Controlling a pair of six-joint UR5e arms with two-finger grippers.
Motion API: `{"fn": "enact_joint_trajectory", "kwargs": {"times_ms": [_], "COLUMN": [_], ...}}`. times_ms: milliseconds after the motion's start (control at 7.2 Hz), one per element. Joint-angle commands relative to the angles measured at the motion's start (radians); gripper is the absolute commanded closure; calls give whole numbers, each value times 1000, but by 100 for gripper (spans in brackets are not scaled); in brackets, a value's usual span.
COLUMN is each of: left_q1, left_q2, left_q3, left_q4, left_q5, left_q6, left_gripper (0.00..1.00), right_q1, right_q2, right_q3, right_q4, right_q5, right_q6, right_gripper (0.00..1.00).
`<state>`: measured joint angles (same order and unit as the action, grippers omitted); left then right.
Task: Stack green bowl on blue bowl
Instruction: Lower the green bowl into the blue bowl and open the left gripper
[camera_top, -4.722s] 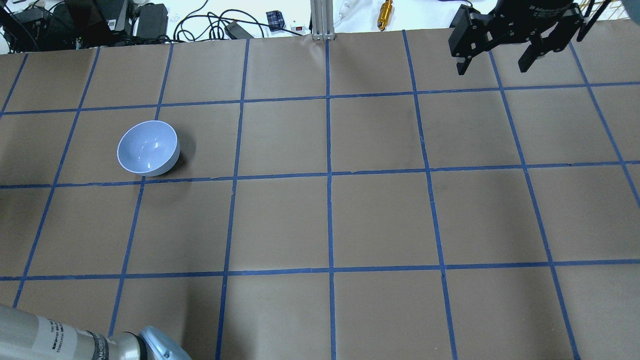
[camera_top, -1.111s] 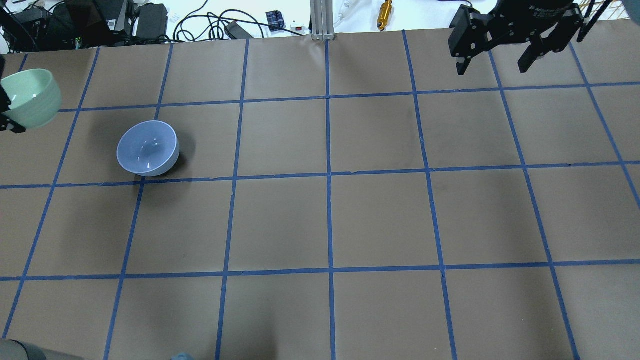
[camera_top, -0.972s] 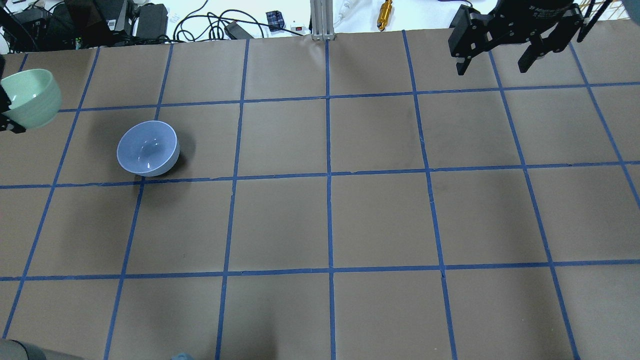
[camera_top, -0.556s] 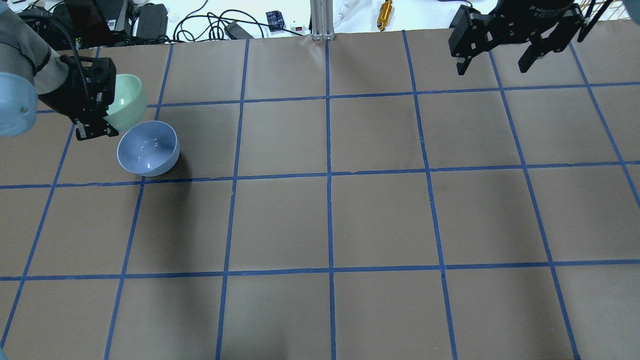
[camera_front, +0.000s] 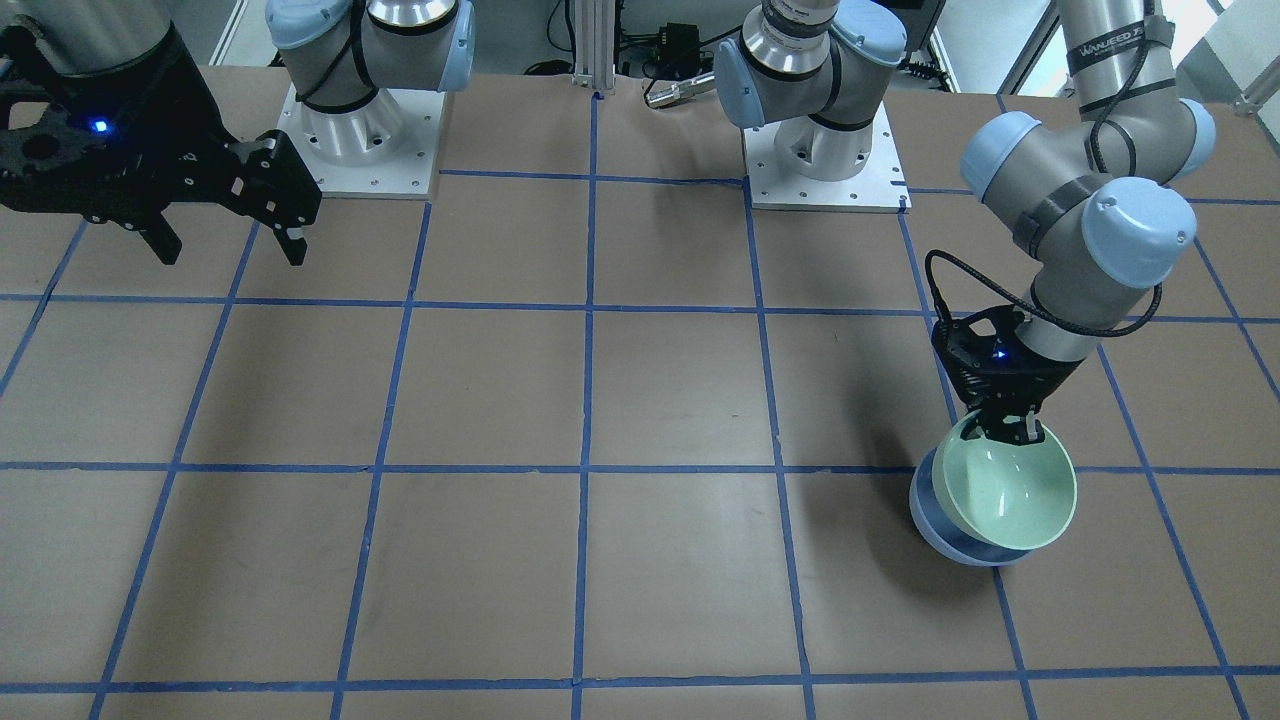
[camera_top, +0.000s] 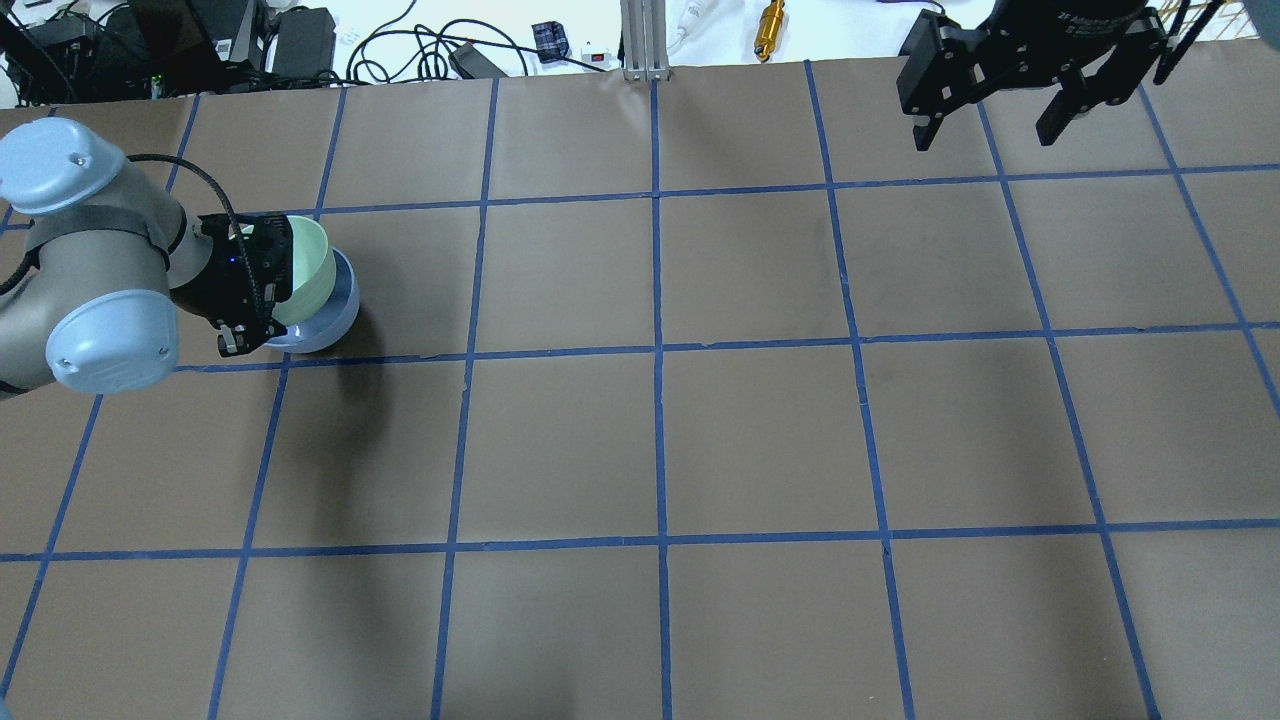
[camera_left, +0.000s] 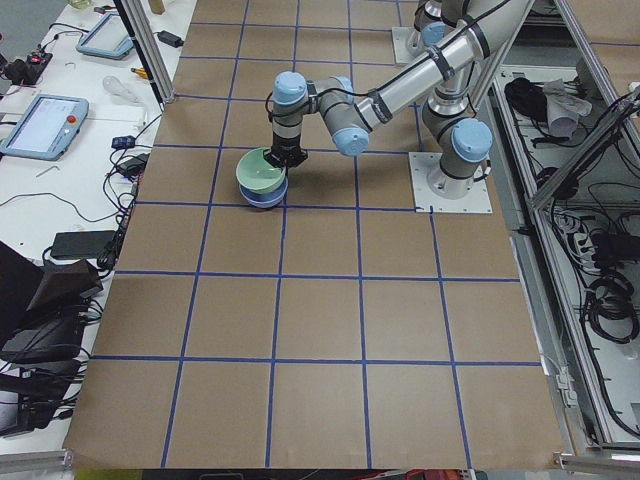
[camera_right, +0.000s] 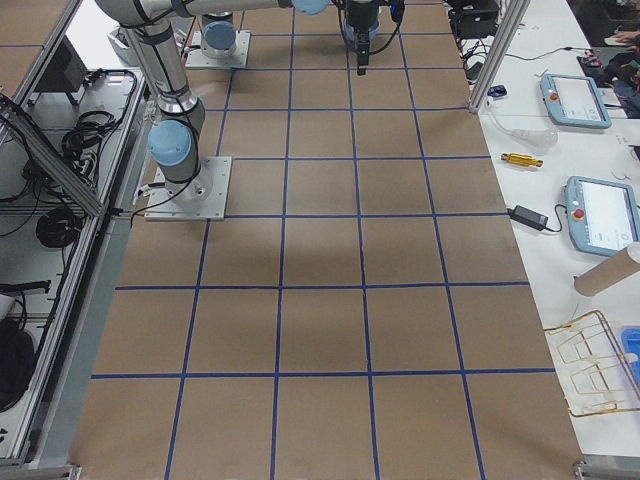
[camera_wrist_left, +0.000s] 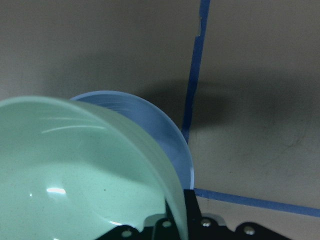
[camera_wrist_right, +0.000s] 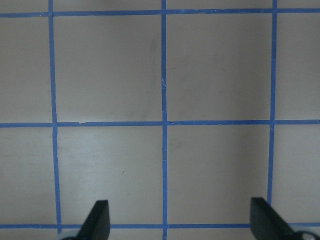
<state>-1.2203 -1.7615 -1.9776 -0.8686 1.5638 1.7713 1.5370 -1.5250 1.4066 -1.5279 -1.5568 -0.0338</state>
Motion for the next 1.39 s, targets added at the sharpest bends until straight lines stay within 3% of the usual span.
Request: {"fn": "enact_joint_trajectory", "kwargs": {"times_ms": [0,139,278,556,972,1250], "left_q1": [2,2,2,1,-16,-37], "left_q2": [-16,-16,-19,23,160,226], "left_q3": [3,17,31,84,375,431], "left_q4": [17,13,7,-82,-650,-754], "left_q5": [-2,-4,-2,-2,-7,-91], "left_q6": [-6,-9,-15,-76,-321,-578], "left_gripper": [100,28,0,0,0,0], "right_q1": [0,0,0,0,0,0], "right_q2": [0,0,0,0,0,-1], "right_q3": [0,0,0,0,0,0], "right_q4": [0,0,0,0,0,0], "right_q5": [0,0,0,0,0,0], "right_q6": [0,0,0,0,0,0], "right_gripper": [0,0,0,0,0,0]}}
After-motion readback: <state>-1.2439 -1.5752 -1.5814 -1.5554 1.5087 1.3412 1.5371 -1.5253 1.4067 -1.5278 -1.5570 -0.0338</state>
